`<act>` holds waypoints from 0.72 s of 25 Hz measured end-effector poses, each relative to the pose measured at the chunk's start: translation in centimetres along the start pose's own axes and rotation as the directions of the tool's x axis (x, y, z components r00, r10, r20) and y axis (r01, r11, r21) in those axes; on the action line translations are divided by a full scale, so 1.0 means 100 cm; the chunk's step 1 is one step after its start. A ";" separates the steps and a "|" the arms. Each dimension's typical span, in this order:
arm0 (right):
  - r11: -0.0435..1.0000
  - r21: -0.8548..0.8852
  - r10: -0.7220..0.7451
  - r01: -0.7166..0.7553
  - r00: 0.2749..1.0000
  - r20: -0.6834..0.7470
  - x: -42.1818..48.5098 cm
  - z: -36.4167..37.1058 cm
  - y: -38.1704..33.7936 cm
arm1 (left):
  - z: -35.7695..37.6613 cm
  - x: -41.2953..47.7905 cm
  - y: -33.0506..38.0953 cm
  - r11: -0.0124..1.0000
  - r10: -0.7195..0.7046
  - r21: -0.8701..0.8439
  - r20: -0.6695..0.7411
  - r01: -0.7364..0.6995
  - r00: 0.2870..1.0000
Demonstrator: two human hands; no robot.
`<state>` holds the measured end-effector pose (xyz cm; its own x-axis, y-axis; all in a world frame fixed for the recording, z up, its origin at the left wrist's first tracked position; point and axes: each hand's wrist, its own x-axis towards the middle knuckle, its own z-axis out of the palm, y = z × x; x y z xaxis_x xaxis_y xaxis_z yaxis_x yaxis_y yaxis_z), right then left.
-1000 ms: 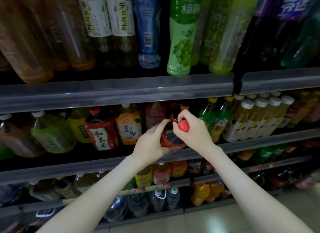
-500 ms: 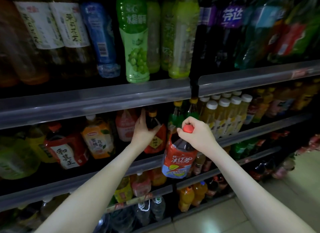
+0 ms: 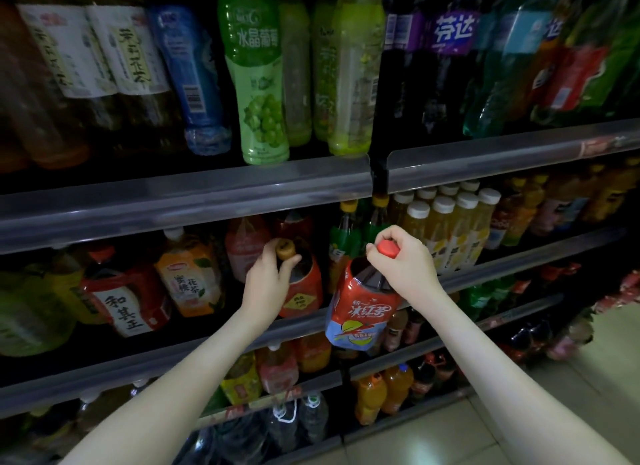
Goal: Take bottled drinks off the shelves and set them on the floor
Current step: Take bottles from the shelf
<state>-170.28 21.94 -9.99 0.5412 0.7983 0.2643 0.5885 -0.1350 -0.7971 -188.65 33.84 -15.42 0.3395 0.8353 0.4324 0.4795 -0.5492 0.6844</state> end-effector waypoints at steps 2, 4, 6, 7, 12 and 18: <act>0.999 0.047 -0.019 0.020 1.000 -0.021 0.001 0.005 -0.001 | -0.013 -0.006 0.004 1.000 -0.013 -0.027 -0.061 0.012 0.998; 0.991 0.120 -0.048 0.051 0.999 -0.026 0.004 0.012 -0.005 | -0.031 -0.005 0.008 0.998 -0.017 -0.055 -0.128 0.010 0.992; 0.984 0.161 -0.075 0.079 0.997 -0.035 0.009 0.021 -0.010 | -0.051 -0.005 0.012 0.998 0.037 -0.036 -0.173 -0.044 0.984; 0.983 0.165 -0.078 0.084 0.996 -0.044 0.011 0.027 -0.013 | -0.061 -0.006 0.014 0.997 0.063 -0.022 -0.190 -0.069 0.980; 0.979 0.194 -0.054 0.067 0.996 -0.069 0.018 0.055 -0.023 | -0.081 -0.025 0.002 0.999 -0.019 -0.053 -0.234 0.007 0.972; 0.984 0.174 -0.043 0.044 0.999 -0.011 0.026 0.077 -0.034 | -0.090 -0.034 -0.030 0.974 -0.220 -0.102 -0.205 0.203 0.954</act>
<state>-175.52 28.96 -10.79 0.5220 0.7969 0.3041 0.4980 0.0047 -0.8671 -198.53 32.84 -13.62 0.0527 0.9228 0.3817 0.4534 -0.3627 0.8142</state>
